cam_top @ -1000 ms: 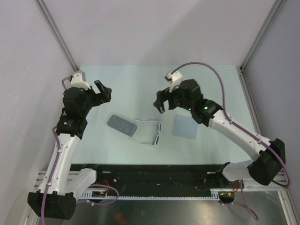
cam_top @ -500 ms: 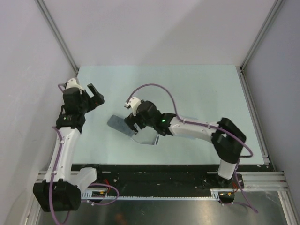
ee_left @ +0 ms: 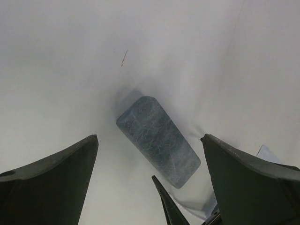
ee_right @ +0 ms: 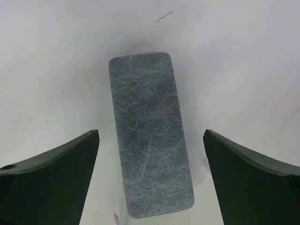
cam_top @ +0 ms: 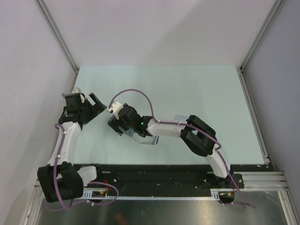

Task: Organize the sunglasses
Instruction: Pick up the sunglasses case from the center of the board.

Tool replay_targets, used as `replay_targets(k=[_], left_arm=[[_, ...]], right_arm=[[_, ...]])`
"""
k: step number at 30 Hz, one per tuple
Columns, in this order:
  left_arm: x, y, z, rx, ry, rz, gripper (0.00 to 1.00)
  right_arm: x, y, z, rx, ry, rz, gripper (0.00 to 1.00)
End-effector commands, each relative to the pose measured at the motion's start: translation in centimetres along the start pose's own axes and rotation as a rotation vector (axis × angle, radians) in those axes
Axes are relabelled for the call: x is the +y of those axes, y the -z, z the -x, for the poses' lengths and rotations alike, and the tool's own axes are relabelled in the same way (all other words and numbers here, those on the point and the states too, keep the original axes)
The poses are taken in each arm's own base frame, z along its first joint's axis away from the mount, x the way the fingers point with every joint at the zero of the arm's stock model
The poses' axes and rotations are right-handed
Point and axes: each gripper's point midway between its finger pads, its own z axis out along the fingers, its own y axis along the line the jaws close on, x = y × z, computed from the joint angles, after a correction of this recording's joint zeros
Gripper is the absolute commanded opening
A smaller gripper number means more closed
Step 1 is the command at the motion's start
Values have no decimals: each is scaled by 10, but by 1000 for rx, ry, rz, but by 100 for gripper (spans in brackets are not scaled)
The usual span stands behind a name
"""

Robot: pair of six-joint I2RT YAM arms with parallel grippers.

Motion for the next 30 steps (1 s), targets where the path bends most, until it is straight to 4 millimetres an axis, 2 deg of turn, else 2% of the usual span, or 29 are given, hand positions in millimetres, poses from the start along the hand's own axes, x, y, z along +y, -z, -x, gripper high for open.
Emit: replay_targets(k=[1,4,5,8,10,16,22,25,26,29,30], left_arm=[[1,7,16,-64,54,6,100],[14,11,22,-108,92,58,100],[25,12,26,-133,107,102,100],[35,18,34,-184,138,143,100],[38,21,36,-199,148,151,100],[44,22,33,-204,166,164,100],[43,25,36,-219,155,159,100],[43,26,36,-221,156,159,100],[43,26,35,-219,155,159,100],[44,26,33,-216,155,159,100],[43,26,33,-214,153,154,100]], right_arm=[[-2,-8,10,-22,2,-16,99],[0,-11,-2,13,11,-11,98],[0,-12,-6,25,16,-14,97],[1,-12,-12,38,30,-11,96],[1,-13,-27,85,45,-8,96],[-2,-22,-39,118,52,-12,91],[-2,-26,-48,152,8,64,78],[-6,-26,-46,154,0,69,63],[-6,-26,-46,157,-2,69,53],[-8,-22,-40,147,-6,55,31],[-8,-19,-35,139,-10,55,30]])
